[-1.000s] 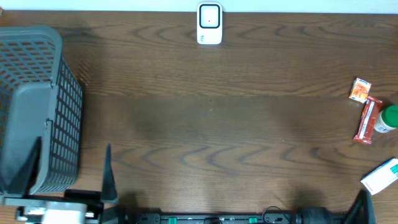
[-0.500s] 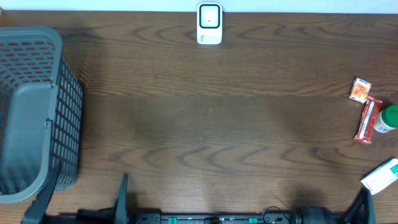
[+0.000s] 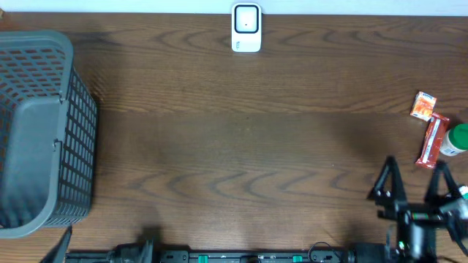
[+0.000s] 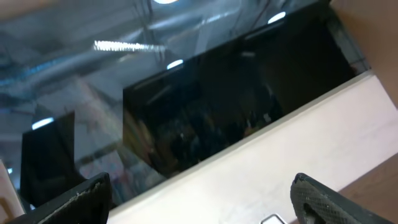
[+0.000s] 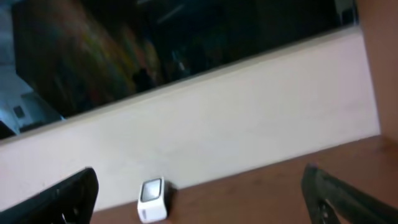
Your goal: Scan the item barcode
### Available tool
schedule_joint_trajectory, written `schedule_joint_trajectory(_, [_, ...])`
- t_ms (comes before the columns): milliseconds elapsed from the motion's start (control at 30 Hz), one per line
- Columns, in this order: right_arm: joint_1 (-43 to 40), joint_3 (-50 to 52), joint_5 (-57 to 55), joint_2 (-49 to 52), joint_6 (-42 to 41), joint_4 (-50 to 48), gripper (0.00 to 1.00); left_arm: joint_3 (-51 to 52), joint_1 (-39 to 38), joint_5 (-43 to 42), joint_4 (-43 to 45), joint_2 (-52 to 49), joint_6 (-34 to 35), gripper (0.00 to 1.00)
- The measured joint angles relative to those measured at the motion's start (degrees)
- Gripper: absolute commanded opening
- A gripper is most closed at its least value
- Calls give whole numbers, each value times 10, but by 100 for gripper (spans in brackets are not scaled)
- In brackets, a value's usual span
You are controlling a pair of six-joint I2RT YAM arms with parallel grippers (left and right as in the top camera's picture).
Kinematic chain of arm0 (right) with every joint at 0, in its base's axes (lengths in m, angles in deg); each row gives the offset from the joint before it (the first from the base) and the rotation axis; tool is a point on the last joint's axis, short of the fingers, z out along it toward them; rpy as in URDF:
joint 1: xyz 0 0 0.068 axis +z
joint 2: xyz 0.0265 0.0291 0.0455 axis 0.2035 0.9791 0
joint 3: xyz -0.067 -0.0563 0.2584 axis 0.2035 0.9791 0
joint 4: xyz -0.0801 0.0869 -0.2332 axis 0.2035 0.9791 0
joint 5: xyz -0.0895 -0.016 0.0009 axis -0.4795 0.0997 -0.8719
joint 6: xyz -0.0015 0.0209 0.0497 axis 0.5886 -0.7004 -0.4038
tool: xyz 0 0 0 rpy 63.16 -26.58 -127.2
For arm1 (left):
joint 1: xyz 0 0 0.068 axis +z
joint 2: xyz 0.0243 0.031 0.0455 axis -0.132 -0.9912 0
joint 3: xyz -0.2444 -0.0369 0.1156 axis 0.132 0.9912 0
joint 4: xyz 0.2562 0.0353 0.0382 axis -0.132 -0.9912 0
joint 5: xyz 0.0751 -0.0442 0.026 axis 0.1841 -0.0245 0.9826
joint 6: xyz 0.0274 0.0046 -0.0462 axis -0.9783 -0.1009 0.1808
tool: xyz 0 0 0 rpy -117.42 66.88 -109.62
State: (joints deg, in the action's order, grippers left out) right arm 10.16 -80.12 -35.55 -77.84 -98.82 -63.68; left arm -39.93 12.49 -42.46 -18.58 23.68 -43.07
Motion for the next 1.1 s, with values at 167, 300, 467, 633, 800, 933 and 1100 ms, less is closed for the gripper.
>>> schedule_joint_trajectory(167, [0, 76, 0, 0, -29, -39, 99, 0, -11, 14, 0, 11, -9, 91])
schedule_joint_trajectory(300, [0, 138, -1, 1, -68, -83, 99, 0, -13, 40, -1, 11, -34, 91])
schedule_joint_trajectory(467, [0, 205, -6, 1, -108, -143, 99, 0, -13, 56, -4, 12, -55, 91])
schedule_joint_trajectory(633, [0, 256, -9, 1, -123, -151, 99, 0, -15, 59, -14, 12, -60, 91])
schedule_joint_trajectory(800, [0, 287, -9, 1, -127, -151, 99, 0, -16, 60, -14, 12, -61, 91])
schedule_joint_trajectory(933, [0, 304, -9, 1, -129, -153, 99, 0, -16, 61, -15, 12, -61, 91])
schedule_joint_trajectory(1100, [0, 315, -8, 8, -129, -153, 99, 0, -16, 61, -16, 12, -61, 91])
